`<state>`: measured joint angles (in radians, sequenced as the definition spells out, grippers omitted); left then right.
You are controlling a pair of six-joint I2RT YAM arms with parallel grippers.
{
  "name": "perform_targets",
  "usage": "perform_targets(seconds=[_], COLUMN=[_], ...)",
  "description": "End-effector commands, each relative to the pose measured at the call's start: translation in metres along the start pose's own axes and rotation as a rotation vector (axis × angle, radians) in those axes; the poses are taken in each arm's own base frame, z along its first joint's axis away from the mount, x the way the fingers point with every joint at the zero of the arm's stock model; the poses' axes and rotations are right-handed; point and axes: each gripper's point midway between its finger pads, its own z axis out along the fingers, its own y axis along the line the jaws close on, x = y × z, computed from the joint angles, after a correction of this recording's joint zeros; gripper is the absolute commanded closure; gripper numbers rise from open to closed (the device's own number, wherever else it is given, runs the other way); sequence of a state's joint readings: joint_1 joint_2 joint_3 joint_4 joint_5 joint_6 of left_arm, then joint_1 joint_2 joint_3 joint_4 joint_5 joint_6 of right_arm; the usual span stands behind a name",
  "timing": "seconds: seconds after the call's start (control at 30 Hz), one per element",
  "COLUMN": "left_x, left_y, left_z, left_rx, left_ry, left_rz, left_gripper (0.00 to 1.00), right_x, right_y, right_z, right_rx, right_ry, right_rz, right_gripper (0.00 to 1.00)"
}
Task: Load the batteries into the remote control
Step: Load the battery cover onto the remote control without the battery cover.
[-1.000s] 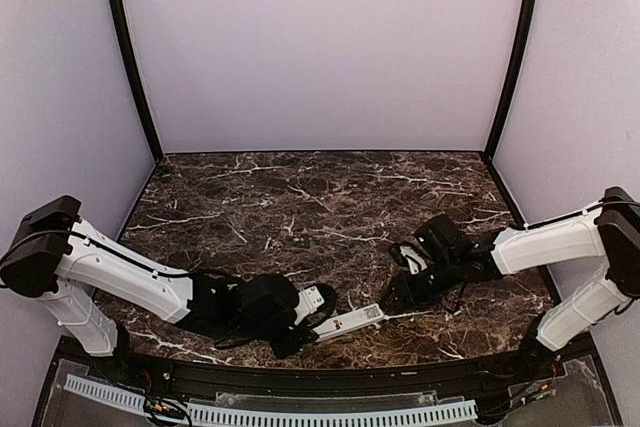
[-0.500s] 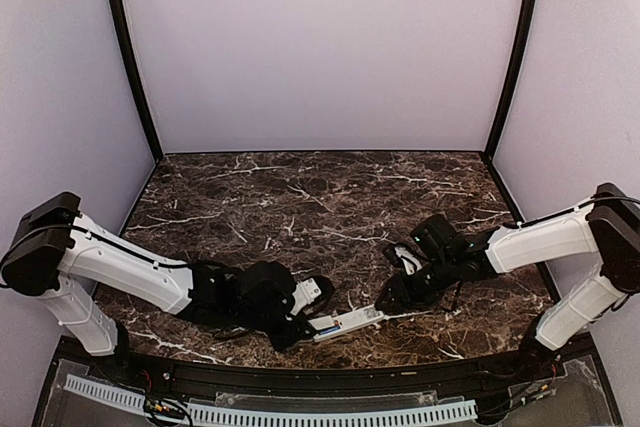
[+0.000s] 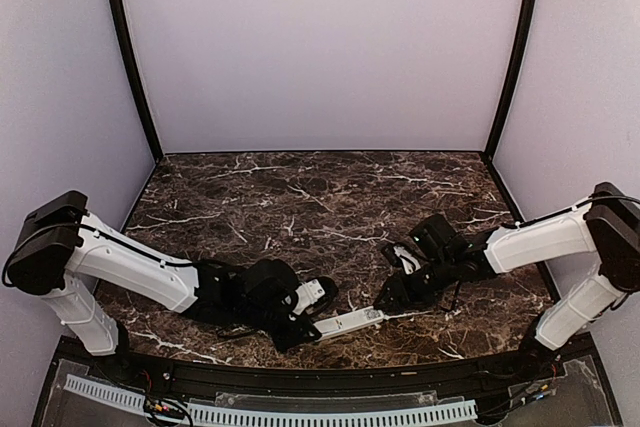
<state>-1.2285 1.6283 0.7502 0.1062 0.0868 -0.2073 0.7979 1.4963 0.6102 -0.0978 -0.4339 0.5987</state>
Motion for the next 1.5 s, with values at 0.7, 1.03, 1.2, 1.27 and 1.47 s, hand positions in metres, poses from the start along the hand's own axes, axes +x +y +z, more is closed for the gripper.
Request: perform_targets(seconds=[0.7,1.03,1.2,1.27,1.47], left_x=[-0.003,0.004,0.004,0.002,-0.002], left_y=[0.002,0.002,0.003,0.003,0.003], left_z=[0.005,0.000,-0.002,-0.003,-0.005], left_rx=[-0.014,-0.018,-0.021,-0.026,-0.027], left_ry=[0.032,0.049,0.053,0.049,0.046], left_rz=[0.017,-0.010,-0.019,-0.019,-0.025], left_gripper=[1.00,1.00,1.00,1.00,1.00], right_x=[0.003,0.002,0.002,0.002,0.001], right_y=[0.002,0.004,0.004,0.004,0.006], right_z=[0.001,0.000,0.000,0.001,0.001], right_rx=[-0.033,-0.034,-0.034,-0.036,-0.040], right_ry=[-0.008,-0.008,-0.008,-0.005,-0.006], right_rz=[-0.009,-0.020,-0.020,-0.022,-0.026], right_gripper=[0.58,0.59,0.59,0.59,0.58])
